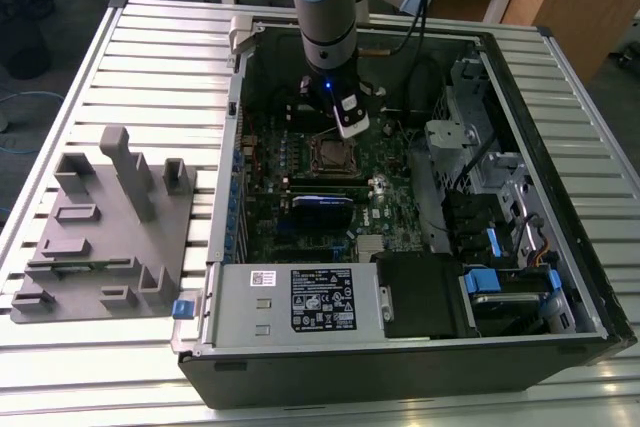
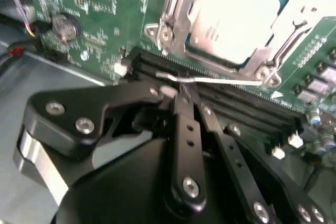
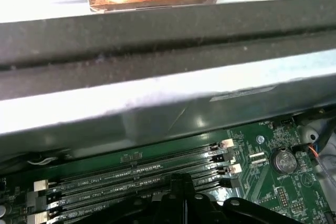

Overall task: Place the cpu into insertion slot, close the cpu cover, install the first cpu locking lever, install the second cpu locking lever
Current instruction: 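Install the first cpu locking lever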

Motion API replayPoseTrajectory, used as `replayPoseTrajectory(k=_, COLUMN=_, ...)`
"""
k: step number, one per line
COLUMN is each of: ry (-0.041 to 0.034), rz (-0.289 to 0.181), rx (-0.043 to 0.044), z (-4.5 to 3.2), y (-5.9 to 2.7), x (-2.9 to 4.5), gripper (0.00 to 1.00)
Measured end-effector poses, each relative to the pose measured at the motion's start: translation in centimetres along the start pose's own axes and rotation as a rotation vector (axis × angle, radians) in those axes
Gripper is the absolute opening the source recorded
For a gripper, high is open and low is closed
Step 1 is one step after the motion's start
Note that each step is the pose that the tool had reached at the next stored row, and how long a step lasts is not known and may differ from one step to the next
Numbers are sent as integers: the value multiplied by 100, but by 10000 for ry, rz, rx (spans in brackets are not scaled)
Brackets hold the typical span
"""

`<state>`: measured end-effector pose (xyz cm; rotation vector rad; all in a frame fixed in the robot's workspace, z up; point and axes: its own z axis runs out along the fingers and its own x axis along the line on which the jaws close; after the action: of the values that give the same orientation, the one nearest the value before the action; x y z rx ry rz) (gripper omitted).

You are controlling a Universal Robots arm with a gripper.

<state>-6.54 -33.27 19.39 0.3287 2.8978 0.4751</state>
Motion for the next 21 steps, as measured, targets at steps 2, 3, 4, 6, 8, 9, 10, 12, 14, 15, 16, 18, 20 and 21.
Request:
replayPoseTrajectory(k=2, ry=1, rz=2, rx=5, z=-1, y=1, x=-1, gripper=11)
replayPoseTrajectory(k=3, ry=1, rz=2, rx=5, z=-1, y=1, x=-2, gripper=11)
replayPoseTrajectory(k=4, ry=1, rz=2, rx=4, z=0, y=1, x=-2, gripper=11)
replayPoseTrajectory(k=6, ry=0, rz=1, rx=4, z=0, y=1, x=-2, gripper=11)
replayPoseTrajectory(k=8, ry=2, rz=2, rx=7, z=-15, y=7, x=-5, gripper=11)
replayPoseTrajectory(k=9, ry=1, rz=2, rx=6, z=-33, y=14, x=-8, gripper=11)
replayPoseTrajectory(k=10, ry=1, rz=2, rx=4, z=-54, y=21, x=-11, gripper=11)
replayPoseTrajectory(k=12, ry=0, rz=2, rx=5, z=-100, y=38, x=-18, gripper=11)
replayPoseTrajectory(k=14, ry=1, rz=1, rx=5, z=-147, y=54, x=-26, gripper=11)
replayPoseTrajectory(k=15, ry=1, rz=2, rx=4, z=-168, y=62, x=-29, gripper=11)
replayPoseTrajectory(k=16, ry=1, rz=1, rx=5, z=-189, y=69, x=-32, gripper=11)
replayPoseTrajectory(k=18, ry=1, rz=2, rx=5, z=-222, y=81, x=-37, gripper=11)
replayPoseTrajectory(k=20, ry=1, rz=1, rx=4, z=-250, y=91, x=-42, gripper=11)
replayPoseTrajectory(k=21, ry=1, rz=1, rx=5, z=-267, y=97, x=-45, gripper=11)
